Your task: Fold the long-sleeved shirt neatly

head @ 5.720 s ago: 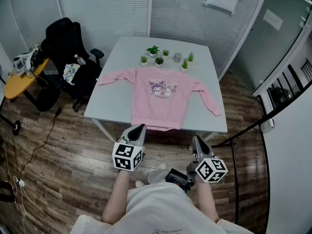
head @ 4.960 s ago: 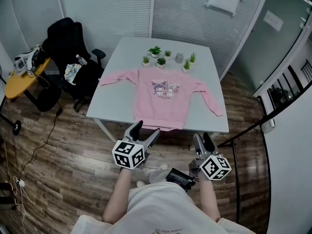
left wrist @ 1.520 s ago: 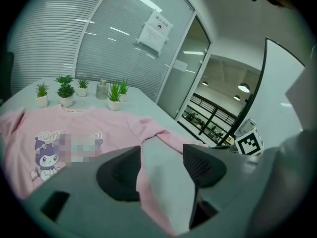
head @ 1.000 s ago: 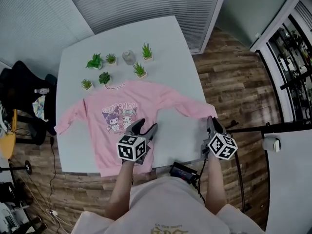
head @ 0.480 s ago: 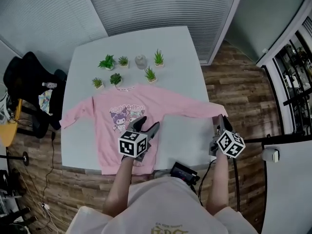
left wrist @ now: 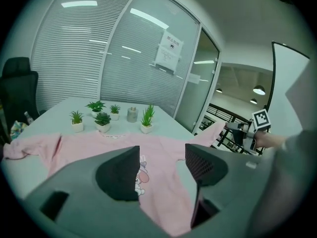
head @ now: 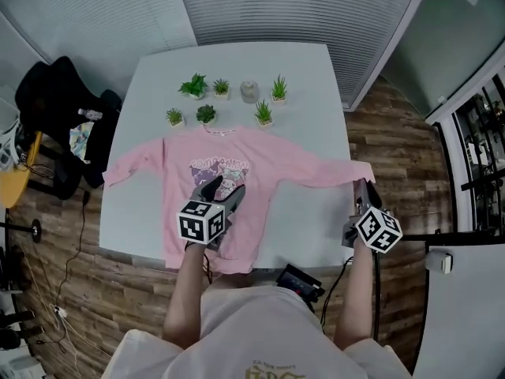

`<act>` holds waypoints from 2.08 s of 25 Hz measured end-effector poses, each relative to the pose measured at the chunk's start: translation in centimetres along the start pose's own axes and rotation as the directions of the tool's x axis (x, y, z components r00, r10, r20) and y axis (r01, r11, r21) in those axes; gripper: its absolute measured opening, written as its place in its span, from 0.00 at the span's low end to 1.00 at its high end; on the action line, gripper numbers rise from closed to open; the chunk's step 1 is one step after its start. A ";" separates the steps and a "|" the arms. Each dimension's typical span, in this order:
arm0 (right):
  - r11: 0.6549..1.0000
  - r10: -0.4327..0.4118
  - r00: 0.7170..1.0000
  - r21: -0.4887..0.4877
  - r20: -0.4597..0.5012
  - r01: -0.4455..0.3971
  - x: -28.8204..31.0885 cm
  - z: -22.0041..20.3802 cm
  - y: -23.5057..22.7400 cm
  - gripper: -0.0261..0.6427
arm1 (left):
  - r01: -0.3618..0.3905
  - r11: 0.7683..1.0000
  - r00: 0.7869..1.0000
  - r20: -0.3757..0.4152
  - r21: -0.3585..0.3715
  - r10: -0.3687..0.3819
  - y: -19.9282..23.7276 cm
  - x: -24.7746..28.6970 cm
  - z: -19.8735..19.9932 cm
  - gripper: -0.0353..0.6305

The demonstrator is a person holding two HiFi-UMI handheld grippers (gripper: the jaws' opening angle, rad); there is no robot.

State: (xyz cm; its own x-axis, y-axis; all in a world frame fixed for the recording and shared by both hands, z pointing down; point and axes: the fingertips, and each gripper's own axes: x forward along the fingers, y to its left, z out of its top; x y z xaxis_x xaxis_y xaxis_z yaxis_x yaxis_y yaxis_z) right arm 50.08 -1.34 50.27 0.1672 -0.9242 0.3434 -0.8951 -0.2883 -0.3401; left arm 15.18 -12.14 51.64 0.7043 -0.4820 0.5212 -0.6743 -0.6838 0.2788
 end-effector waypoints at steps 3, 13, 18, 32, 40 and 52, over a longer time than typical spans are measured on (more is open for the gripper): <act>0.999 0.039 0.999 -0.025 -0.001 -0.039 -0.1 0.6 2.1 0.12 | -0.019 1.000 1.000 0.002 0.007 0.019 1.1 -1.2 -0.1 0.50; 0.993 0.103 0.995 -0.064 0.018 -0.101 0.2 1.7 7.9 0.11 | -0.045 0.999 0.998 0.034 0.001 0.045 4.3 -4.3 0.5 0.48; 0.989 0.123 0.992 -0.080 -0.008 -0.124 1.8 1.0 11.6 0.12 | -0.045 0.999 0.997 0.058 -0.008 0.045 6.9 -5.7 1.1 0.51; 0.970 0.203 0.976 -0.120 -0.079 -0.212 6.4 -0.8 22.0 0.11 | -0.148 0.989 0.988 0.030 -0.020 0.148 15.8 -10.3 0.6 0.52; 0.957 0.247 0.964 -0.129 -0.102 -0.259 8.8 -1.8 27.3 0.11 | -0.169 0.984 0.985 0.024 -0.055 0.170 19.8 -11.3 0.2 0.52; 0.941 0.294 0.947 -0.132 -0.131 -0.310 12.3 -4.3 35.0 0.11 | -0.135 0.987 0.990 0.026 -0.089 0.138 23.4 -10.5 -1.1 0.52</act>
State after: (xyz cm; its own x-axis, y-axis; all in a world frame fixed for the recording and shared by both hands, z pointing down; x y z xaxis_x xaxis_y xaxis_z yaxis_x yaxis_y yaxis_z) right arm 19.08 -21.74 46.35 -0.1587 -0.9271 0.3394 -0.9491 0.0486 -0.3112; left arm -8.26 -22.51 53.57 0.6100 -0.5860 0.5334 -0.7804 -0.5610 0.2762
